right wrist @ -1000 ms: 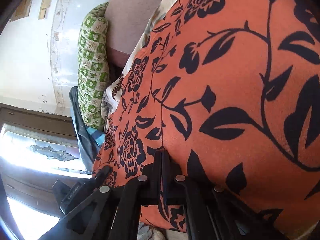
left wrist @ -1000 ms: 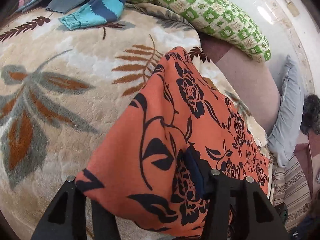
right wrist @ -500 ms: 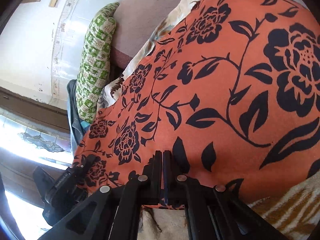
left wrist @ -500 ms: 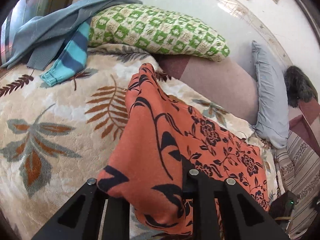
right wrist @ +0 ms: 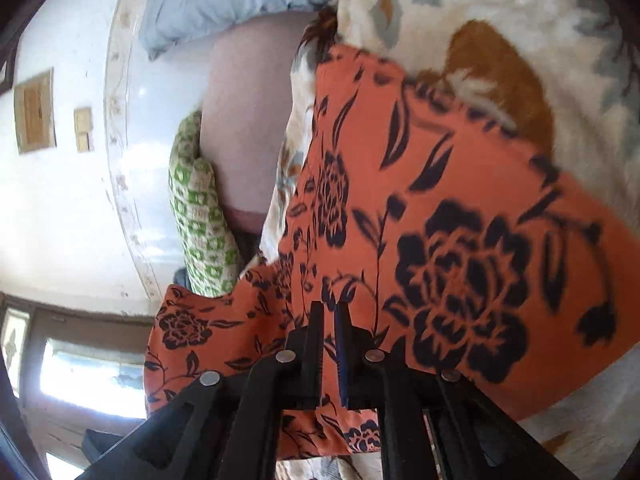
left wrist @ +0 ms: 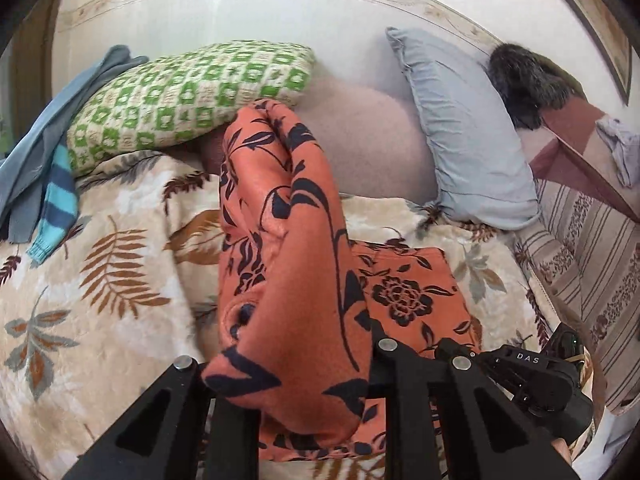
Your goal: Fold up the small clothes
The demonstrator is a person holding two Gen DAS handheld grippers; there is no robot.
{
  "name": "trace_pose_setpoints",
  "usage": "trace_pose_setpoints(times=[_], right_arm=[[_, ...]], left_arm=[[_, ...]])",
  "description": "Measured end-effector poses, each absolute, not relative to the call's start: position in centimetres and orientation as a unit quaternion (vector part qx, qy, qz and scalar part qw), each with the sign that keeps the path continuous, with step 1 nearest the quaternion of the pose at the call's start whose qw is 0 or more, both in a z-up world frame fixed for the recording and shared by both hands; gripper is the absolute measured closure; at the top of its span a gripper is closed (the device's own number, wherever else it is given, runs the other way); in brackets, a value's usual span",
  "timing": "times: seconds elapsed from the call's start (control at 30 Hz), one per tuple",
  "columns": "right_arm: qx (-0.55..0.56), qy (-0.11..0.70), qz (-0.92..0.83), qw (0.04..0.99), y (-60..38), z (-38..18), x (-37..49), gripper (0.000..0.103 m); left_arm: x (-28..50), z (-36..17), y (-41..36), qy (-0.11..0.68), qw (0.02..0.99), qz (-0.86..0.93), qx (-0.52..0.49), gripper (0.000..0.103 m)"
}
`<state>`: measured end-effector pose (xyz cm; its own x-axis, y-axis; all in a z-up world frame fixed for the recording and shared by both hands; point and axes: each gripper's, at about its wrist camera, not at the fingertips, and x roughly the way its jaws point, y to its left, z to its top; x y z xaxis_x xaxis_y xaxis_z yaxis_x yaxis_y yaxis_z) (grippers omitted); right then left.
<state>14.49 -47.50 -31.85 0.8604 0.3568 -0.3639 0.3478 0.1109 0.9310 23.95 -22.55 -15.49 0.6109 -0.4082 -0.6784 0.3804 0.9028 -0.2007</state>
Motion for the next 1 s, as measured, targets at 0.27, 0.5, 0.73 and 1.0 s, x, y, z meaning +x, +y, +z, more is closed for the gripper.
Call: trace_pose_setpoints(times=[0.27, 0.5, 0.73, 1.0], right_arm=[[0.738, 0.137, -0.051, 0.659, -56.5, -31.7, 9.2, 0.096], [0.747, 0.113, -0.062, 0.652, -59.0, -31.1, 8.3, 0.096], [0.693, 0.162, -0.042, 0.701, -57.2, -28.0, 8.7, 0.095], [0.554, 0.287, 0.079, 0.777, -48.8, -23.6, 13.8, 0.095]], left_arm=[[22.4, -22.0, -37.7, 0.437, 0.848, -0.296, 0.044, 0.079], [20.8, -22.3, -36.6, 0.451, 0.807, -0.378, 0.042, 0.042], [20.5, -16.0, -26.9, 0.368, 0.868, -0.333, 0.026, 0.019], [23.3, -21.2, -23.6, 0.407, 0.883, -0.23, 0.041, 0.019]])
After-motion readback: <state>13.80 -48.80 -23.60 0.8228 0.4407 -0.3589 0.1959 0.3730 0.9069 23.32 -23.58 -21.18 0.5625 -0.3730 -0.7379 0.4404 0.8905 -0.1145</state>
